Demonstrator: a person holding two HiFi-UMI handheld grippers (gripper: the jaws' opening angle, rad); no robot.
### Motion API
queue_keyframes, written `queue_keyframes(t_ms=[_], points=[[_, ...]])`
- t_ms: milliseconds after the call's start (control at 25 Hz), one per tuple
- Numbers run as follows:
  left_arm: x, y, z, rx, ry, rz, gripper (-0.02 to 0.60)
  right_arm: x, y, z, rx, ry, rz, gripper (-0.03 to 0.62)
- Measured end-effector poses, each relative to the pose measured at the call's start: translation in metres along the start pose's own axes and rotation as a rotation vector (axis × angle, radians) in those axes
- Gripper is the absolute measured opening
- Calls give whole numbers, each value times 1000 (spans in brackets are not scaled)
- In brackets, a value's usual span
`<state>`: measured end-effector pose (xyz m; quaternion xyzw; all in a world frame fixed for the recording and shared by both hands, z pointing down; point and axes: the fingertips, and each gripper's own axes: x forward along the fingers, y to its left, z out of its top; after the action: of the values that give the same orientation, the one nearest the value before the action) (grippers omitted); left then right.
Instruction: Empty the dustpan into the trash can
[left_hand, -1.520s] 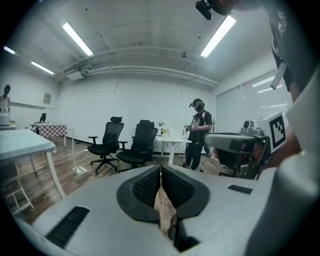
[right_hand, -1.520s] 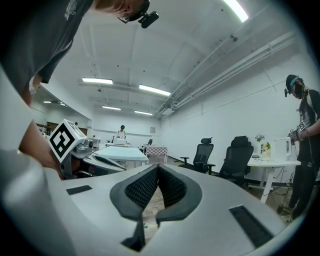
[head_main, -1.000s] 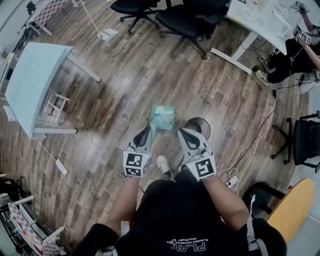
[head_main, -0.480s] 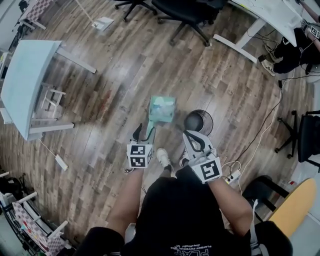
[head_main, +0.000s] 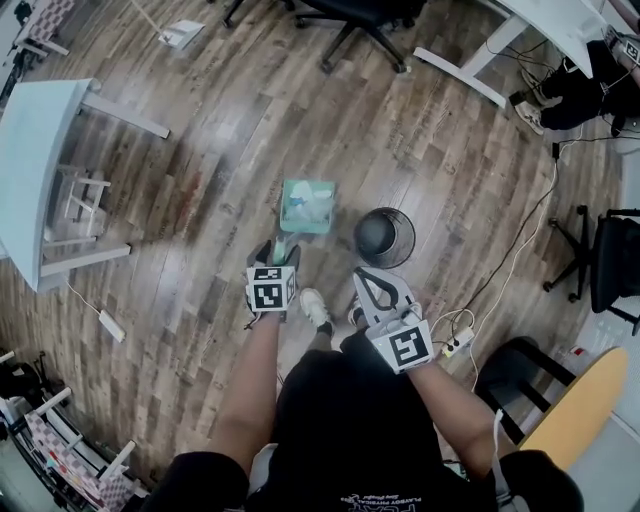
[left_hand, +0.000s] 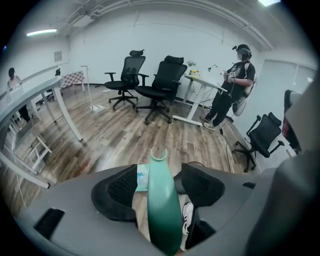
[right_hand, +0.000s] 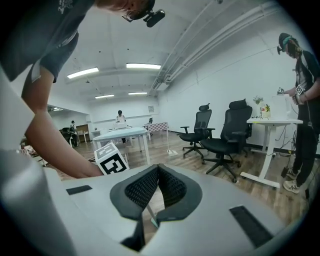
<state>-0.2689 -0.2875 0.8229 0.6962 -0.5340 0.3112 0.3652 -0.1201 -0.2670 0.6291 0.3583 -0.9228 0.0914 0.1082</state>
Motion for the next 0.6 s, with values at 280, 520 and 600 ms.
queue_keyframes(t_ms=[280,520,600], points=[[26,4,-12,1,48,23,270,-9,-15,-17,17,29,-28,25],[31,8,-13,-34,70,50,201,-10,-19,-24,27,43,-27,25],[32,8,-14,-28,79,58,160,-10,-19,-26,35,44,-31,25]])
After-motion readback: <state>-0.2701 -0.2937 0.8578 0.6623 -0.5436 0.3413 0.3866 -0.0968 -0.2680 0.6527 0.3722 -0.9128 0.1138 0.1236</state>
